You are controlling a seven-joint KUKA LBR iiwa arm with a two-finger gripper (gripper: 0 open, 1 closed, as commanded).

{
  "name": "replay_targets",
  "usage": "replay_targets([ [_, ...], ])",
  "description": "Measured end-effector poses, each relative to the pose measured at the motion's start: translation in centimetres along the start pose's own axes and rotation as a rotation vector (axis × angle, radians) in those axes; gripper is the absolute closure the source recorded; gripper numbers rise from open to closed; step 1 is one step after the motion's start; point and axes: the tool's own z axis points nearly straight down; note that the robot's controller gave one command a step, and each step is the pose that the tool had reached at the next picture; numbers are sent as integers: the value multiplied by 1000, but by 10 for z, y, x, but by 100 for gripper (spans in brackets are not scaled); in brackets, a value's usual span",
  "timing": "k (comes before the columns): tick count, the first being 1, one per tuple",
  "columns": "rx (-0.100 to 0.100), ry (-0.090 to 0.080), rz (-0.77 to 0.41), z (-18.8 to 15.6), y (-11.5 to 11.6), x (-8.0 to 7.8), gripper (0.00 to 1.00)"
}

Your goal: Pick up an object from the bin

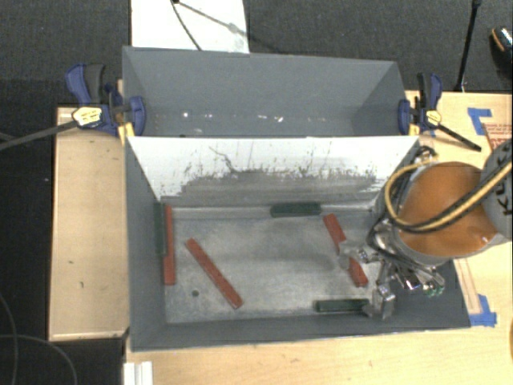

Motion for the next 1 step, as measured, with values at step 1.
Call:
replay_targets([
  [1,-5,5,-25,12,54,-35,0],
])
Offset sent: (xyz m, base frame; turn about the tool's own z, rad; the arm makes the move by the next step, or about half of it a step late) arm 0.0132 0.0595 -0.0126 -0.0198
